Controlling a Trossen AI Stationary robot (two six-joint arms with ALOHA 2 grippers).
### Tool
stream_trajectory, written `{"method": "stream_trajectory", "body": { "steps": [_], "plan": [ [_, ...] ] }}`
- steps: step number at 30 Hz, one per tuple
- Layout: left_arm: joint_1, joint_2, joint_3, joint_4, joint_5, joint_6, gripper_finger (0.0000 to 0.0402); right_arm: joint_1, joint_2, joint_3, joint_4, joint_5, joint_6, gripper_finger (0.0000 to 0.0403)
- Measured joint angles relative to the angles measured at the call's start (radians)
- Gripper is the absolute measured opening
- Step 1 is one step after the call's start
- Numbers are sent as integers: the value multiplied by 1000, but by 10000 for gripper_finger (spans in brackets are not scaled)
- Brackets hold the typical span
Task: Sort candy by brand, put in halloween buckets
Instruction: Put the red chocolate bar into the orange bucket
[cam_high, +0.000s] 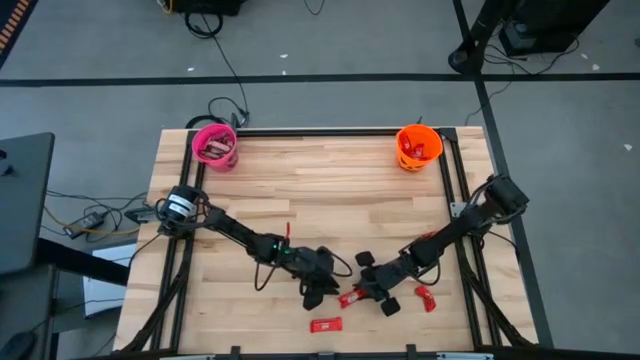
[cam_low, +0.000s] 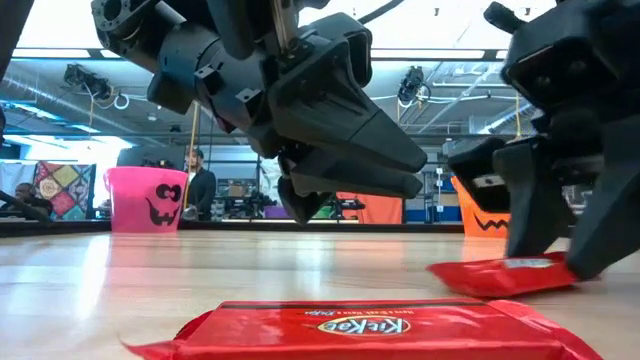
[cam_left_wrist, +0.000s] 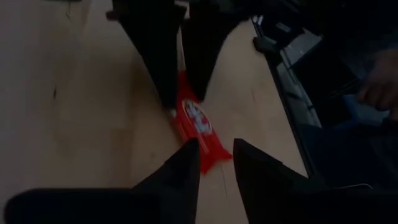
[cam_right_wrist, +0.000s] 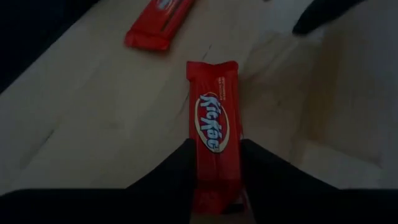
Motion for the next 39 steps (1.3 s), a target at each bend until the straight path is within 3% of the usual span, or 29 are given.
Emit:
{"method": "stream_trajectory", "body": {
  "steps": [6,16,20,23,27,31,35,39],
  "plan": [
    [0,0,0,40,25,14,95,-44,-166,-2,-276,16,18,128],
    [-2,-1,0,12,42,41,94,-186,-533,-2,-838,163,73,125],
    [-2,-1,0,-33,16,73,94,-254,-703,-1,-1031,288,71,125],
    [-2,-1,0,-102,-56,104,94,-315,-829,-1,-1156,466,78,125],
    [8,-1,1,-138,-108,132,94,-425,-970,10,-1161,707,123,125],
    [28,-1,1,-144,-117,170,94,-565,-1059,10,-1156,831,177,125],
    [45,-1,1,-144,-117,182,94,-726,-1091,10,-1138,844,287,125],
    [50,-1,1,-146,-118,183,94,-897,-1074,10,-1098,763,330,128]
  ]
}}
